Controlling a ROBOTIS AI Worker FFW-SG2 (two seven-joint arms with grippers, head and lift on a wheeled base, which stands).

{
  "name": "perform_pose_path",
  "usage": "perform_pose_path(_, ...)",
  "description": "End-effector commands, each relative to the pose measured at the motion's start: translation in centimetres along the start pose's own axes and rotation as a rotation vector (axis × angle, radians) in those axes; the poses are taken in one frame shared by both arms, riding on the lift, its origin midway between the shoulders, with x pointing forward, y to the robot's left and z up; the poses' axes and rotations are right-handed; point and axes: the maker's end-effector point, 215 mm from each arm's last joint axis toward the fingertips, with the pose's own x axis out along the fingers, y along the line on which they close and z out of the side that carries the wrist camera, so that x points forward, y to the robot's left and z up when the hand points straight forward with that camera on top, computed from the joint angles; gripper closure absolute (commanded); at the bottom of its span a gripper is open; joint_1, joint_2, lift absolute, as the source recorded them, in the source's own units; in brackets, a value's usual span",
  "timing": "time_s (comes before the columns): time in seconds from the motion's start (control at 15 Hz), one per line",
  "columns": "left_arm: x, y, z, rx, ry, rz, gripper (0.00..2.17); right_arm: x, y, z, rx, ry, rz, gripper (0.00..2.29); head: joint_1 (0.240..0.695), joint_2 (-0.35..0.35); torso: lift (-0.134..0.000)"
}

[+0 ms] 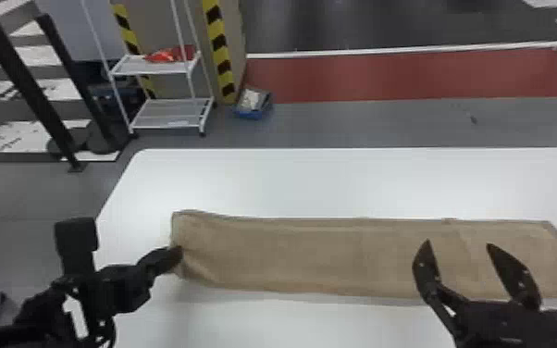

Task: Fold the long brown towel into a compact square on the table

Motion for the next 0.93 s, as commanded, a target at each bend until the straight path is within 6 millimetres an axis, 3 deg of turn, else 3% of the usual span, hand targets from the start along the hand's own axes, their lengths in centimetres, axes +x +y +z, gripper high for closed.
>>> perform_pose_path(0.0, -1.5, 4.9, 2.3, -0.079, -0.015, 0.083, 2.14, 0.1, -0.3, 0.1, 0.007, -0.003, -0.006, 0.11, 0.695, 0.181, -0.112)
perform_pose_path(0.13, -2.9, 7.9, 3.2, -0.159, -0.016, 0.131, 2.14, 0.3, -0.9, 0.2, 0.020, -0.006, -0.016, 0.11, 0.695, 0.220, -0.112)
perform_pose_path(0.27, -4.3, 6.6, 3.5, -0.222, 0.023, 0.104, 2.14, 0.4, -1.4, 0.2, 0.020, -0.006, -0.025, 0.11, 0.695, 0.275, -0.112)
perform_pose_path(0.4, -5.8, 1.6, 4.7, -0.197, 0.060, 0.047, 2.14, 0.4, -2.0, 0.2, 0.022, -0.006, -0.034, 0.11, 0.695, 0.279, -0.112)
perform_pose_path(0.47, -5.8, -2.4, 4.4, -0.160, 0.102, -0.003, 2.14, 0.4, -2.1, 0.2, 0.020, -0.007, -0.036, 0.11, 0.695, 0.272, -0.112)
perform_pose_path(0.67, -4.1, -13.4, 4.0, 0.019, 0.167, -0.107, 2.15, 0.4, -2.2, 0.3, 0.019, -0.007, -0.038, 0.11, 0.695, 0.160, -0.112)
perform_pose_path(0.87, -1.9, -21.4, 4.5, 0.206, 0.172, -0.124, 2.14, 0.6, -2.3, 0.4, 0.029, -0.009, -0.040, 0.11, 0.695, 0.004, -0.112)
